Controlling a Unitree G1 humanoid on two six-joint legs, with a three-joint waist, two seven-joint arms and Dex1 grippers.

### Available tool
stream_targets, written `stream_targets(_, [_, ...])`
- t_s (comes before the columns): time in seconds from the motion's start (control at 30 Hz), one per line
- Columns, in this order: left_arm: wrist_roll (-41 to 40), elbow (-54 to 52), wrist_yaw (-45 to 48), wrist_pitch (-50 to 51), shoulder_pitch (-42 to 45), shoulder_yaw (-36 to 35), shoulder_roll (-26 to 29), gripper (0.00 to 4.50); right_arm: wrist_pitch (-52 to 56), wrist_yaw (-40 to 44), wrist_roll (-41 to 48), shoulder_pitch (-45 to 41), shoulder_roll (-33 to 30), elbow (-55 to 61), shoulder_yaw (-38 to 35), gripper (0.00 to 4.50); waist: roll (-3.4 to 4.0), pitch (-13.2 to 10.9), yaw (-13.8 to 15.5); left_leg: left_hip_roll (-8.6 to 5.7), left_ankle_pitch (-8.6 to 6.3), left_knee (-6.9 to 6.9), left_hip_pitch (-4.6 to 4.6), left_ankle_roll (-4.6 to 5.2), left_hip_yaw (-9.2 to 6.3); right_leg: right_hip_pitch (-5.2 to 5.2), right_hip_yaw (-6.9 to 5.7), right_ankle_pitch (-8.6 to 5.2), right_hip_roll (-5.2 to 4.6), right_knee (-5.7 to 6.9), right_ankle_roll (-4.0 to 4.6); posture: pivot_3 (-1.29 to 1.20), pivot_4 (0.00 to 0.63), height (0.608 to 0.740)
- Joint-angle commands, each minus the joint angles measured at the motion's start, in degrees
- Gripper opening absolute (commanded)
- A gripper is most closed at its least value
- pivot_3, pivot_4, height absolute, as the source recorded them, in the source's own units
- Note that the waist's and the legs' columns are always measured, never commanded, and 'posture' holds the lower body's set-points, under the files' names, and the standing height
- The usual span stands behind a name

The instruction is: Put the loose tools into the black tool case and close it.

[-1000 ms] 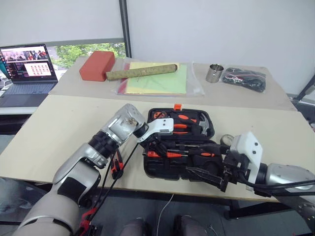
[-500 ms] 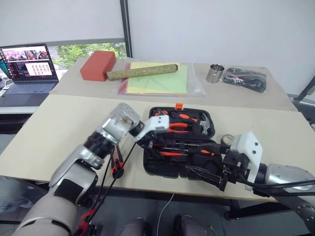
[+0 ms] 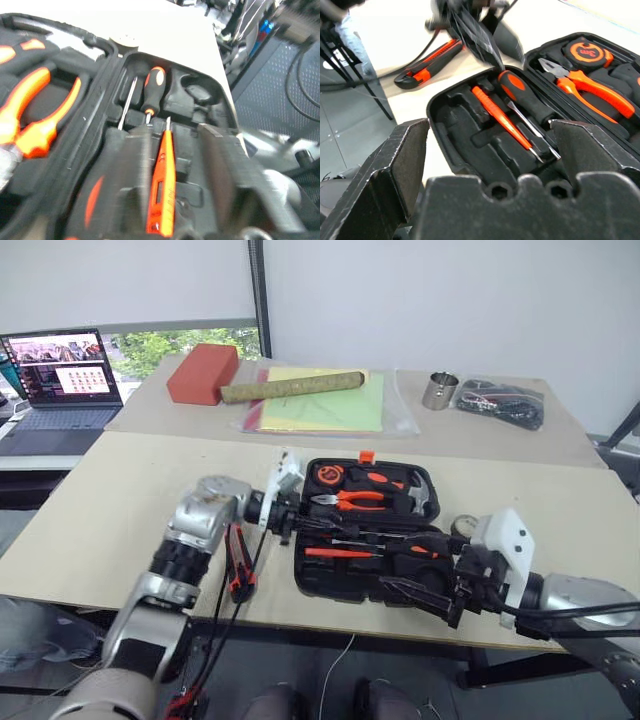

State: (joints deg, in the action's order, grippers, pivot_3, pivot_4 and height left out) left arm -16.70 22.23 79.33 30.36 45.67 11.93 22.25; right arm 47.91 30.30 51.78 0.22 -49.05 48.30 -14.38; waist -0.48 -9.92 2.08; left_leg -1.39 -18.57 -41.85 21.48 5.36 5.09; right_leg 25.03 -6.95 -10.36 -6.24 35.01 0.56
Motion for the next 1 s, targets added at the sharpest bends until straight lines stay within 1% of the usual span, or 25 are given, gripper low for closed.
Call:
stream_targets(0.03, [2.0,0.3,-0.1,-4.9,-0.4,1.8,-0.3,0.03,-1.7,0.2,-0.3,-1.3,-0.1,0.5,-0.9,4.5,0.0,0.0,0.0,0.0,0.0,0.0,-0.02,0.0,0.01,0.0,0.0,0.0,0.02,0.01,0.02,0.0,0.15,0.74])
stream_targets(0.3, [4.5,4.6,-2.5,-6.3,0.9,3.4,-2.6,0.03,-1.3,-0.5,-0.3,-1.6,0.3,0.8,-0.3,4.5,0.01,0.0,0.2,-0.01,0.0,0.0,-0.06,-0.01,0.02,-0.06,0.0,0.01,-0.05,0.01,0.01,0.0,0.15,0.74])
stream_targets(0.4, [5.7,3.8,-1.3,-7.3,-0.3,5.0,-2.0,0.03,-1.3,-0.6,-0.3,-1.7,0.4,0.7,-0.1,4.5,0.02,0.0,0.1,-0.01,0.0,0.0,-0.07,-0.01,0.03,-0.06,0.01,0.01,-0.07,0.01,0.01,0.0,0.15,0.74])
stream_targets(0.57, [10.2,3.3,-0.1,-13.6,-3.3,8.8,0.6,0.03,-1.1,-0.8,-0.2,-2.1,0.4,0.6,0.1,4.5,0.04,0.1,0.0,0.0,0.0,0.01,-0.15,-0.02,0.03,-0.1,0.04,0.01,-0.16,0.01,0.02,0.0,0.15,0.74])
stream_targets(0.73, [13.1,5.8,-1.7,-18.9,-3.1,10.0,1.7,0.03,-0.9,-1.1,0.2,-2.3,0.6,0.3,0.1,4.5,0.01,0.2,-0.1,0.14,-0.01,0.02,-0.33,-0.03,0.04,-0.22,0.09,0.01,-0.22,-0.01,0.04,0.0,0.15,0.74])
stream_targets(0.87, [12.4,7.8,-2.7,-18.4,-1.3,9.0,0.9,0.03,-0.8,-1.2,0.1,-2.4,0.6,0.3,0.2,4.5,-0.02,0.2,0.0,0.16,-0.01,0.01,-0.33,-0.03,0.03,-0.24,0.1,0.03,-0.25,0.0,0.06,0.0,0.15,0.74])
stream_targets(1.0, [12.0,6.3,-0.6,-18.1,-1.2,9.4,1.7,0.03,-1.0,-1.3,0.0,-2.6,0.8,0.1,0.4,4.5,-0.04,0.2,0.1,0.16,-0.02,0.01,-0.33,-0.01,0.03,-0.28,0.1,0.04,-0.28,-0.01,0.06,0.0,0.15,0.74])
